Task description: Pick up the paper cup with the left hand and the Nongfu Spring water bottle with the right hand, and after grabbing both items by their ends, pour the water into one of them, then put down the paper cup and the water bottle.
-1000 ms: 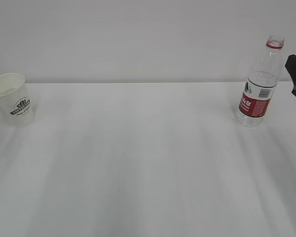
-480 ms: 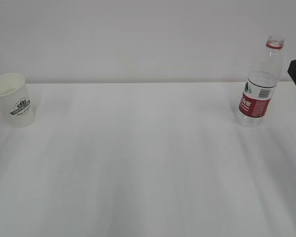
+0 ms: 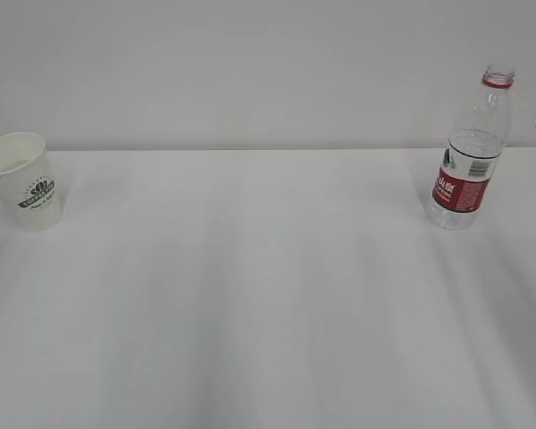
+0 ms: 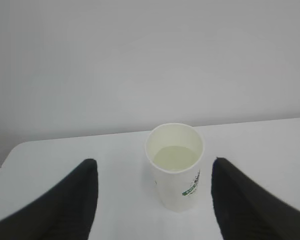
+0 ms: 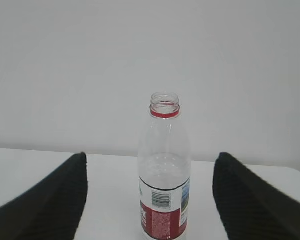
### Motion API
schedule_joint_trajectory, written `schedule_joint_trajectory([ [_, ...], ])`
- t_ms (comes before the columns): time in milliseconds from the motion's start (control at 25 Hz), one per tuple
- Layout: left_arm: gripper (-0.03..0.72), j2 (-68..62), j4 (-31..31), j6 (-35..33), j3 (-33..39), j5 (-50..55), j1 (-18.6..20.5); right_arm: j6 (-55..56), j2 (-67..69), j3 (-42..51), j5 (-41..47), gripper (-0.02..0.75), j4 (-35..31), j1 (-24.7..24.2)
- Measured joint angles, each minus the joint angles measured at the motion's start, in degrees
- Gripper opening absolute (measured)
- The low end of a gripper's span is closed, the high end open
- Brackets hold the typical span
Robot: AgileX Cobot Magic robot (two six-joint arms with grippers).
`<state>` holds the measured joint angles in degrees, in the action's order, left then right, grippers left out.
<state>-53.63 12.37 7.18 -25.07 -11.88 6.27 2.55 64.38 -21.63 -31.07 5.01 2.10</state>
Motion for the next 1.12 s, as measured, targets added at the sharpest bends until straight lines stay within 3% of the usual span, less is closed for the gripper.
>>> schedule_joint_trajectory([
  [720, 0.486, 14.39, -0.33, 0.0, 0.38, 21.89, 0.0, 0.19, -16.04, 0.38, 19.03, 0.587, 0.13, 0.0],
  [1120, 0.486, 14.39, -3.21, 0.0, 0.38, 23.51, 0.0, 3.22, -22.15, 0.38, 30.08, 0.587, 0.13, 0.0],
])
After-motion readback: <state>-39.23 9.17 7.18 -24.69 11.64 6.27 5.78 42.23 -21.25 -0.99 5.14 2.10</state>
